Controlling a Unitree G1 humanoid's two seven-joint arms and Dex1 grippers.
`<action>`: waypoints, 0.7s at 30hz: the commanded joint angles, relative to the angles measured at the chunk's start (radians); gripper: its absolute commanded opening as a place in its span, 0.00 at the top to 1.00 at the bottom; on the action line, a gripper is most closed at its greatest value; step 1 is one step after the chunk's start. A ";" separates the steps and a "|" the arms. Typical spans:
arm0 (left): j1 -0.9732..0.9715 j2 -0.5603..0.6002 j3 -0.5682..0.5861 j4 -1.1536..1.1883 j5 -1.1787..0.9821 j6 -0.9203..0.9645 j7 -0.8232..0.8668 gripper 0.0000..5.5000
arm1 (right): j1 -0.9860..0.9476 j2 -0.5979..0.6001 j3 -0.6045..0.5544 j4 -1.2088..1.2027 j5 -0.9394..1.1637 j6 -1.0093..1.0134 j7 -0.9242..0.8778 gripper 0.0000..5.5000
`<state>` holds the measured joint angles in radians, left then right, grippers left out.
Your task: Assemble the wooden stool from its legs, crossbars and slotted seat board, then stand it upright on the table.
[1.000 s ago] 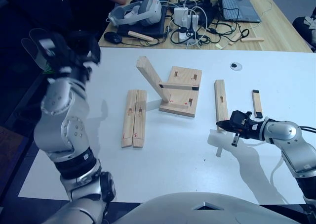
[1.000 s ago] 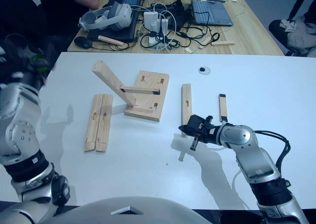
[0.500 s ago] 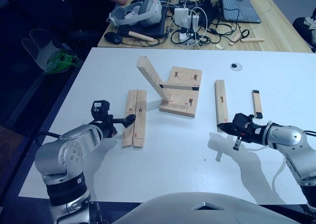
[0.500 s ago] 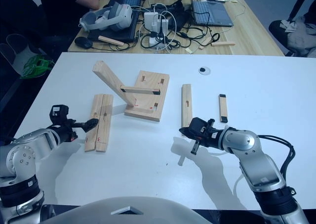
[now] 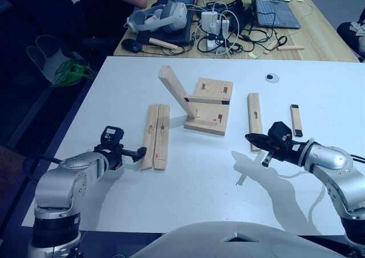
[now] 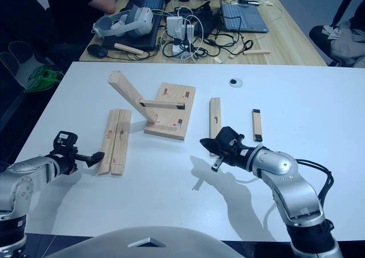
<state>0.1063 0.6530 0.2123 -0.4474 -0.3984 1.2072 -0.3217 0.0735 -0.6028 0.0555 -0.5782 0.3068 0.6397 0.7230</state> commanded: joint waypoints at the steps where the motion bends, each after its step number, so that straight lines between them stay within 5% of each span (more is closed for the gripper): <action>1: 0.006 0.034 -0.020 0.033 0.029 -0.009 -0.017 0.02 | -0.017 0.025 -0.006 -0.022 0.031 0.034 -0.039 1.00; 9: -0.097 -0.090 0.076 0.019 -0.064 0.033 -0.023 0.02 | -0.017 0.039 -0.002 -0.012 0.049 0.027 -0.070 1.00; 21: 0.007 0.037 -0.087 0.043 0.008 -0.009 -0.062 0.02 | -0.043 0.035 0.022 0.022 0.035 -0.001 -0.069 1.00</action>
<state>0.0841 0.6720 0.1554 -0.4248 -0.4078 1.1831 -0.3824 0.0437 -0.5617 0.0719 -0.5663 0.3473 0.6477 0.6561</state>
